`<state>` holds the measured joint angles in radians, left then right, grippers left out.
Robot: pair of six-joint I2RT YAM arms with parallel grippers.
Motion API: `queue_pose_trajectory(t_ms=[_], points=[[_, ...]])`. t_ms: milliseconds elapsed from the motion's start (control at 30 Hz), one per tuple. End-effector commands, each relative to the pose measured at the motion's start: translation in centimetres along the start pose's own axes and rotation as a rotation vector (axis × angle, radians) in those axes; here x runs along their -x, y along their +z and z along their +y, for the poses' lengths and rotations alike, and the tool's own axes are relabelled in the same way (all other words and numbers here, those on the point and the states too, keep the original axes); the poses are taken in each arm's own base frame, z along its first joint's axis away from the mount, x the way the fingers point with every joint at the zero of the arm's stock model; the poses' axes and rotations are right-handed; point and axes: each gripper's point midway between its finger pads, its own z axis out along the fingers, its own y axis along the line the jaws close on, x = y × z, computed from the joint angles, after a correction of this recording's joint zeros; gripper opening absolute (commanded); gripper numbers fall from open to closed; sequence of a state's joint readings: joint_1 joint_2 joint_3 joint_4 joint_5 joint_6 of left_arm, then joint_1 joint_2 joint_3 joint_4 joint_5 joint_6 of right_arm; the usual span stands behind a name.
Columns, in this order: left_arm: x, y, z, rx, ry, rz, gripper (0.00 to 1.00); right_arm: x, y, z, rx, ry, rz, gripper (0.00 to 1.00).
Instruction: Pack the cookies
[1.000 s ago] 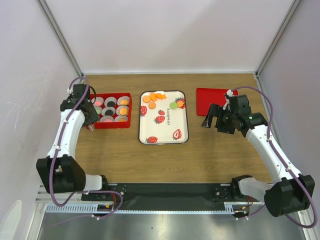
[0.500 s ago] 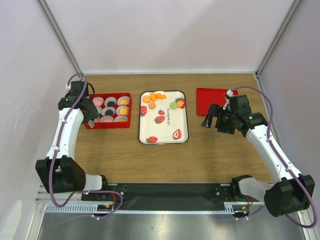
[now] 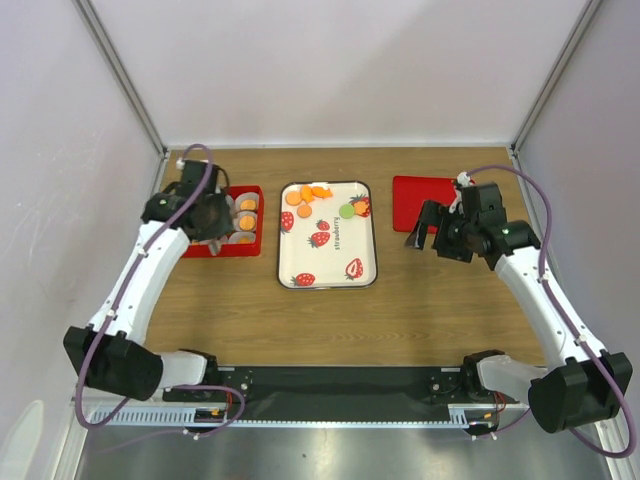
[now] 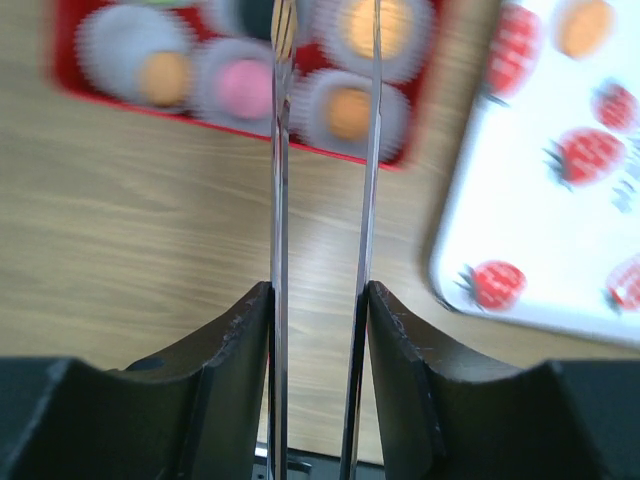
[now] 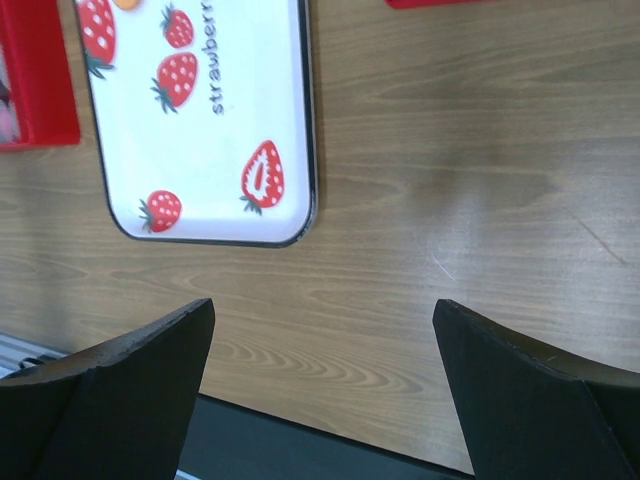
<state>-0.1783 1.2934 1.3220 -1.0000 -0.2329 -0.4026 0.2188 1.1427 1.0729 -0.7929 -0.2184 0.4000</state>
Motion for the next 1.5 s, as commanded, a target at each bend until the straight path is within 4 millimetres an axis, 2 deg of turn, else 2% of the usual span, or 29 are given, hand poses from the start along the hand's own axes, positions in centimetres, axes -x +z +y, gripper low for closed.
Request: queue_pose_trajectory(t_ms=[0, 33, 67, 100, 133, 200, 233, 300, 333, 400, 433, 500, 533, 567, 667, 700, 767, 800, 900, 967, 1100, 1333, 1467], points=[[1.0, -3.3, -5.3, -0.160, 0.016, -0.091, 0.46, 3.1, -1.9, 1.1, 0.015, 0.017, -0.081, 1.00], [0.0, -4.2, -8.0, -0.224, 0.074, -0.092, 0.47, 3.9, -2.8, 1.6, 0.026, 0.024, -0.100, 1.00], [0.3, -4.8, -9.9, -0.278, 0.086, -0.126, 0.47, 4.3, -3.2, 1.8, 0.031, 0.045, -0.108, 1.00], [-0.3, -5.0, -11.5, -0.321, 0.100, -0.132, 0.46, 4.7, -3.8, 1.4, 0.025, 0.075, -0.110, 1.00], [-1.7, -6.1, -14.3, -0.400, 0.153, -0.134, 0.47, 5.1, -4.2, 1.5, 0.023, 0.090, -0.114, 1.00], [-2.3, -6.9, -17.7, -0.498, 0.176, -0.165, 0.47, 6.7, -5.8, 1.7, 0.013, 0.120, -0.163, 1.00], [-4.1, -7.3, -20.0, -0.544, 0.234, -0.145, 0.47, 6.8, -6.3, 1.7, 0.003, 0.132, -0.173, 1.00], [-5.0, -8.2, -23.4, -0.621, 0.289, -0.176, 0.47, 7.5, -7.4, 1.4, -0.021, 0.165, -0.211, 1.00], [-7.2, -8.3, -25.5, -0.654, 0.353, -0.156, 0.47, 7.6, -7.9, 1.5, -0.020, 0.175, -0.221, 1.00], [-8.5, -9.0, -28.4, -0.709, 0.418, -0.175, 0.47, 7.6, -8.4, 1.5, -0.017, 0.202, -0.226, 1.00], [-11.0, -8.8, -30.1, -0.726, 0.486, -0.150, 0.47, 7.4, -8.7, 1.3, -0.028, 0.212, -0.222, 0.99], [-12.3, -9.5, -32.3, -0.768, 0.544, -0.175, 0.47, 7.7, -9.4, 0.9, -0.041, 0.233, -0.238, 1.00], [-14.0, -9.8, -33.3, -0.790, 0.581, -0.165, 0.47, 7.8, -9.7, 0.8, -0.045, 0.240, -0.244, 1.00], [-15.1, -9.3, -34.3, -0.800, 0.601, -0.158, 0.47, 8.1, -10.0, 0.3, -0.058, 0.257, -0.257, 1.00], [-17.5, -8.9, -36.1, -0.842, 0.635, -0.140, 0.47, 8.7, -10.5, -0.4, -0.077, 0.285, -0.275, 1.00], [-18.8, -7.9, -36.3, -0.836, 0.654, -0.122, 0.47, 8.9, -10.5, -0.3, -0.074, 0.289, -0.277, 1.00], [-19.7, -7.6, -37.2, -0.869, 0.664, -0.119, 0.47, 9.1, -10.4, -0.4, -0.080, 0.302, -0.284, 1.00], [-20.5, -6.8, -37.2, -0.865, 0.685, -0.111, 0.49, 9.3, -10.2, -0.6, -0.085, 0.305, -0.290, 1.00], [-21.9, -6.3, -38.1, -0.903, 0.715, -0.115, 0.52, 9.6, -9.6, -1.1, -0.106, 0.318, -0.296, 1.00], [-23.5, -5.3, -38.3, -0.891, 0.747, -0.097, 0.52, 9.5, -9.0, -1.6, -0.125, 0.328, -0.293, 1.00], [-26.3, -3.1, -38.1, -0.857, 0.778, -0.070, 0.52, 9.9, -7.5, -3.4, -0.165, 0.351, -0.295, 1.00], [-28.6, -0.4, -37.5, -0.838, 0.781, -0.065, 0.58, 9.8, -4.1, -6.1, -0.238, 0.385, -0.262, 1.00], [-29.5, 0.4, -37.1, -0.830, 0.791, -0.065, 0.69, 10.1, -2.1, -7.6, -0.264, 0.416, -0.243, 1.00]])
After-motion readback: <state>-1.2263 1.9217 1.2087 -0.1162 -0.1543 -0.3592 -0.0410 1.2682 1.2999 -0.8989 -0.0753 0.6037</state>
